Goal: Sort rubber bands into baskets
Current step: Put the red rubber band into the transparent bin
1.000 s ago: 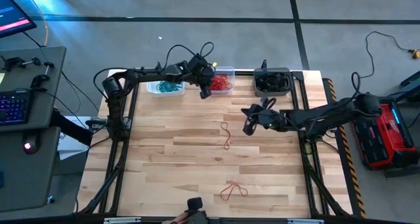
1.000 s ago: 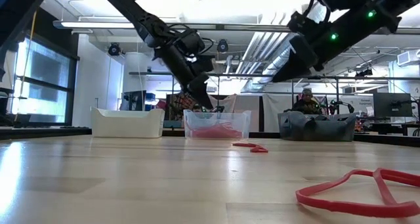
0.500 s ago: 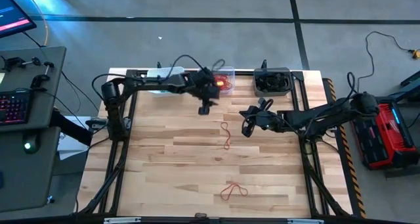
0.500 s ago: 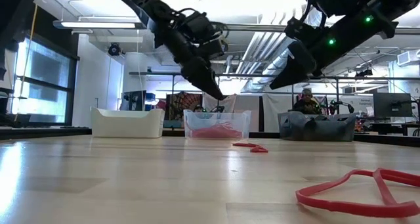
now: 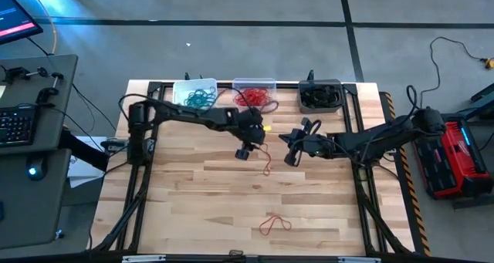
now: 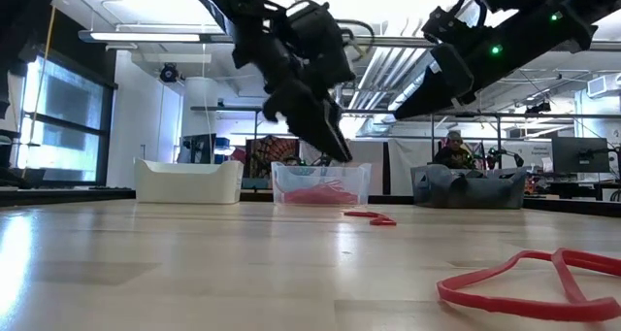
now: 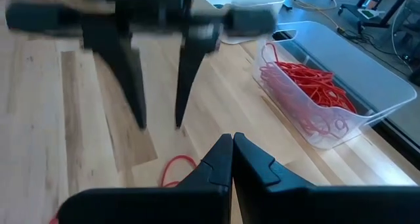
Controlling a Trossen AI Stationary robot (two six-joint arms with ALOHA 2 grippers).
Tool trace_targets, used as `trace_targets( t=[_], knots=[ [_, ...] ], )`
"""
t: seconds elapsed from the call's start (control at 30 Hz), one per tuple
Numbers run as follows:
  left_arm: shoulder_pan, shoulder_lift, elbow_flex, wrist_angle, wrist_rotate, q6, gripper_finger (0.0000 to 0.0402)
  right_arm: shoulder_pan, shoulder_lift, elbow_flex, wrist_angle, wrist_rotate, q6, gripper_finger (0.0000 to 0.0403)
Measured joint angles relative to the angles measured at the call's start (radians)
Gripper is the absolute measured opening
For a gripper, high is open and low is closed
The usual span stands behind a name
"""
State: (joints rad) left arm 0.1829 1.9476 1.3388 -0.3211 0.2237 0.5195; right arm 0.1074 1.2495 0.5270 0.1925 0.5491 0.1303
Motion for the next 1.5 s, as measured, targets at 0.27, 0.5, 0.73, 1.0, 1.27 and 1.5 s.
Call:
trace_targets(
  t=[0.27,0.5,0.73,1.0,1.27,1.5],
  knots=[
    [-0.052,0.113,0.0,0.115,-0.022,0.033,0.013,0.033,0.0,0.0,0.004,0.017,0.001,0.0],
    [-0.069,0.166,0.0,0.18,-0.024,0.056,0.0156,0.042,-0.001,0.0,0.003,0.031,0.0,0.0],
    [-0.069,0.203,0.002,0.22,-0.069,0.059,0.0168,0.042,-0.001,0.0,0.005,0.031,0.0,0.0],
    [-0.067,0.21,0.003,0.214,-0.071,0.058,0.0159,0.042,-0.001,0.0,0.008,0.031,0.0,0.0],
    [-0.066,0.211,0.005,0.14,-0.064,0.069,0.0087,0.042,-0.001,0.0,0.009,0.031,0.003,0.0],
    [-0.068,0.205,0.004,0.104,-0.068,0.085,0.0008,0.043,-0.001,0.0,0.01,0.024,0.003,0.0]
  ],
)
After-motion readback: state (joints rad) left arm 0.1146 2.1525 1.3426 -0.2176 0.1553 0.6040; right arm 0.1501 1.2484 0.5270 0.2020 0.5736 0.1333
